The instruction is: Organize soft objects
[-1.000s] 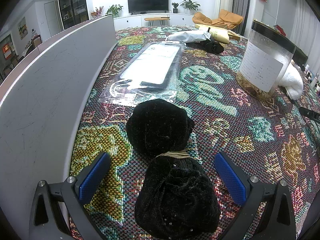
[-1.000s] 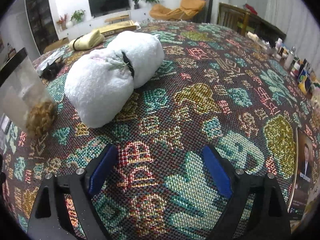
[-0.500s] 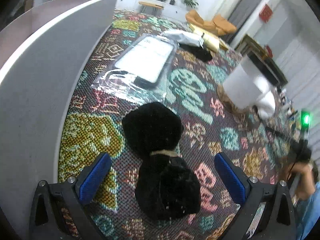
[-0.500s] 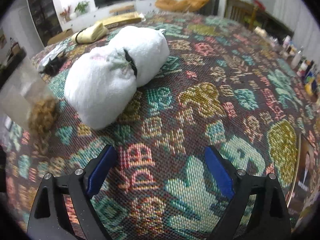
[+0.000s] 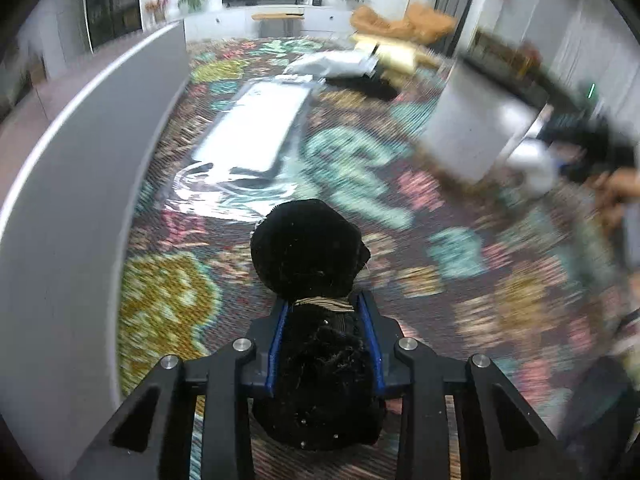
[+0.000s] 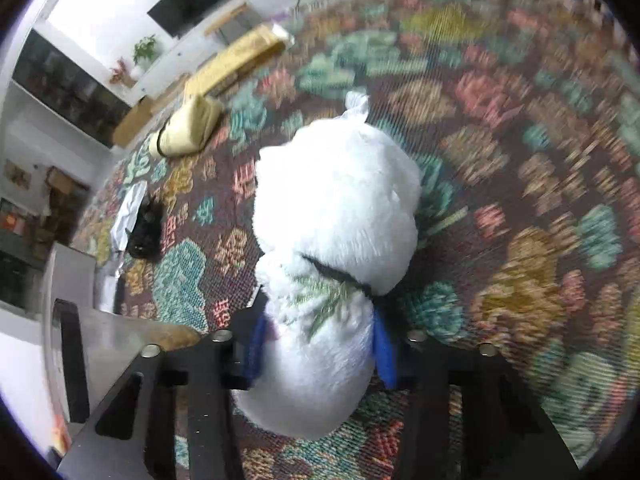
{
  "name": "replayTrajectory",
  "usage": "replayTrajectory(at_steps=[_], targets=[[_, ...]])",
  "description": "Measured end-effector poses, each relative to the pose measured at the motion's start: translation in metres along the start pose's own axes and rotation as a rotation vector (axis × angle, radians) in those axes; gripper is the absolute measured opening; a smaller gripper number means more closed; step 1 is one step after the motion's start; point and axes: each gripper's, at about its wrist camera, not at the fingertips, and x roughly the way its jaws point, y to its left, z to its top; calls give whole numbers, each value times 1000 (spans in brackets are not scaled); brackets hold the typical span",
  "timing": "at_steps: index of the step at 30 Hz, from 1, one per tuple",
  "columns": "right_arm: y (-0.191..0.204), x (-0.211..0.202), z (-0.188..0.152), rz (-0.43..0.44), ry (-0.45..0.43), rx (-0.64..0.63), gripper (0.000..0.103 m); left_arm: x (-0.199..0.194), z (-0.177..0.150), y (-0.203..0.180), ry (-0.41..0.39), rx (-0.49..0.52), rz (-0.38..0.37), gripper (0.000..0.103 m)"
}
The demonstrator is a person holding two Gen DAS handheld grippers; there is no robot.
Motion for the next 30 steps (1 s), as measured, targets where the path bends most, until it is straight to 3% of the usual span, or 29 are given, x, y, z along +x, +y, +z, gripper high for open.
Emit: replayTrajectory(at_steps=[2,4,8,12,17,19,20,21,23,25,30], targets=[[15,-26,-4,-84,-90,-110,44,-16,7,0,-28,-30,-58,33],[34,-61,-8,-112,-182,-209,44,-39,16,3,-72,-64,-132,33],[102,-122,-26,-15,-266,-378,45,-96,32,25,-173,-97,-166,33],[211,-148,-70,252,-204,-520,45,-144,36,68,-235,-124,-35,33],[328,-138,-137,534,-42,-624,49,-176,17,144,-217,-201,256,35],[367,-124,-166,585,20,-655,63,-178,6,165,-185,-237,349,49],[382,-115,-178,600,49,-671,73,-177,2,175,-167,-255,396,72],[394,-106,-187,610,77,-685,74,-177,0,183,-156,-270,436,93],[403,-91,-197,602,107,-685,74,-183,-9,191,-186,-294,495,98],[392,-88,-197,597,81,-670,74,-187,-10,192,-212,-303,505,98],[316,-96,-185,429,-123,-687,77,-187,-5,180,-253,-307,467,98]])
